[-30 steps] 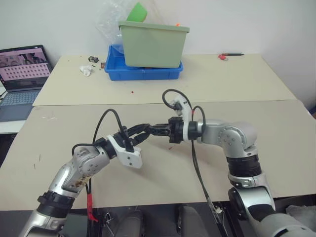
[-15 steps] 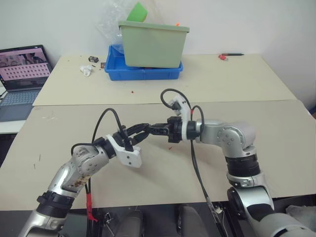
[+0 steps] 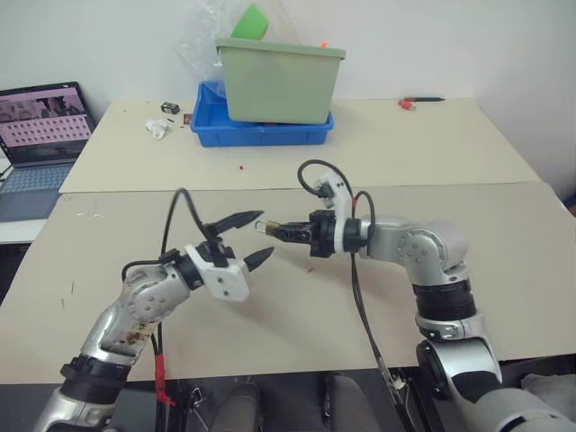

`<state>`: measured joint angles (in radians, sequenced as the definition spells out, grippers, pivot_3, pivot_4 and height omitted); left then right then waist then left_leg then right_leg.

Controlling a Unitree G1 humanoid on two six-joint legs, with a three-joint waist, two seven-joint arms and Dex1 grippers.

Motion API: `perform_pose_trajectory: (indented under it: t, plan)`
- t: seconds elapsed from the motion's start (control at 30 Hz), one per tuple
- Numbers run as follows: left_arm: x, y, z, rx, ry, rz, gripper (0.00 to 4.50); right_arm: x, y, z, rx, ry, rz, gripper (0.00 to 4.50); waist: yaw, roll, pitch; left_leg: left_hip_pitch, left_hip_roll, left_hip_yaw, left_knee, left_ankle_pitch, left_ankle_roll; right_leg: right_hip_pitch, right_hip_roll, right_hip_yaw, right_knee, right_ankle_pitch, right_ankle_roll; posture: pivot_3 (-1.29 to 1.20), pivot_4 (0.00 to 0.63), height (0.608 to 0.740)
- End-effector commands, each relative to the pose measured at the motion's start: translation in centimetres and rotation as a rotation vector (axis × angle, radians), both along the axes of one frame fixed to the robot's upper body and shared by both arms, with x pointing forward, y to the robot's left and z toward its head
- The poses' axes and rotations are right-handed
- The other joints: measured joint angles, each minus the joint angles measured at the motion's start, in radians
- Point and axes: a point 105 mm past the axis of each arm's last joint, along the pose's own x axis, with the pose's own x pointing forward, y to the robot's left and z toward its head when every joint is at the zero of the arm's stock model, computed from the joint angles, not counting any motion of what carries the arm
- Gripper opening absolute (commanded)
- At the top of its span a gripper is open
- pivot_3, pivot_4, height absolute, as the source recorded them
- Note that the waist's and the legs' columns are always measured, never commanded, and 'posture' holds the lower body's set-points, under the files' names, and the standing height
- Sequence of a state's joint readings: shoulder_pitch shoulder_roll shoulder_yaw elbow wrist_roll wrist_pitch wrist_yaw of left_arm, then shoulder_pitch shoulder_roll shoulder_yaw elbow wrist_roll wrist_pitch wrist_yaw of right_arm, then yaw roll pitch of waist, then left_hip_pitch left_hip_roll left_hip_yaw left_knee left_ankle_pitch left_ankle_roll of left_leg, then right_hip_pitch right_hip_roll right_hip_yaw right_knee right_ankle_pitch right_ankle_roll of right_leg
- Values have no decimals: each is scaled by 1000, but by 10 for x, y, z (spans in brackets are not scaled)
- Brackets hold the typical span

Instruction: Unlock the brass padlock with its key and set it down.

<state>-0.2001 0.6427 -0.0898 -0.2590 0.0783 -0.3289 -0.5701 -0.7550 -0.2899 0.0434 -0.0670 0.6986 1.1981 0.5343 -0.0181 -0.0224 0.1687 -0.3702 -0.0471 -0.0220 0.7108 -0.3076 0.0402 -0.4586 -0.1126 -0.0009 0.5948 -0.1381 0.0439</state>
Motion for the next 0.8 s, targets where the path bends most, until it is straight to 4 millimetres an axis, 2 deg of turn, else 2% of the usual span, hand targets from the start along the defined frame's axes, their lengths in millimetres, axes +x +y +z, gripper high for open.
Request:
perform_pose_trajectory:
  t: [0.03, 0.07, 0.17, 0.27, 0.3, 0.43, 0.8]
  plan:
    - [-10, 1, 19, -268, 373, -103, 3798, 4, -14, 18, 42, -71, -2, 118, 0, 0, 0, 0, 0, 0, 0, 0, 0, 0, 0, 0, 0, 0, 0, 0, 150, 732]
    - [-8, 2, 21, -317, 454, -106, 3798, 3, -17, 19, 43, -70, 5, 118, 0, 0, 0, 0, 0, 0, 0, 0, 0, 0, 0, 0, 0, 0, 0, 0, 150, 732]
    - [-7, 4, 26, -406, 628, -123, 3056, -1, -24, 19, 47, -64, 39, 118, -2, 0, 0, 0, 0, 0, 1, 0, 0, 1, 1, 0, 0, 0, 1, 0, 150, 732]
    - [-16, 0, 21, -420, 791, -173, 1918, -8, -25, 21, 64, -48, 87, 118, -8, 0, 0, 1, 0, 0, 1, 0, 0, 1, 2, 0, 0, 0, 1, 0, 150, 732]
    - [-18, -2, 20, -420, 828, -183, 1395, -10, -25, 21, 68, -47, 101, 118, -10, 0, 0, 1, 0, 0, 1, 0, 0, 1, 2, 1, 0, 0, 1, 0, 150, 732]
    - [-21, -5, 17, -392, 863, -190, 54, -21, -25, 18, 67, -31, 160, 118, -12, 0, 0, 1, 0, 0, 1, 0, 0, 1, 2, 1, 0, 0, 1, 0, 150, 732]
    - [-19, -10, 18, -391, 864, -195, 19, -38, -20, 3, 31, -19, 230, 118, -6, 0, 0, 1, 0, 0, 1, 0, 0, 1, 2, 2, -1, 0, 0, 0, 150, 732]
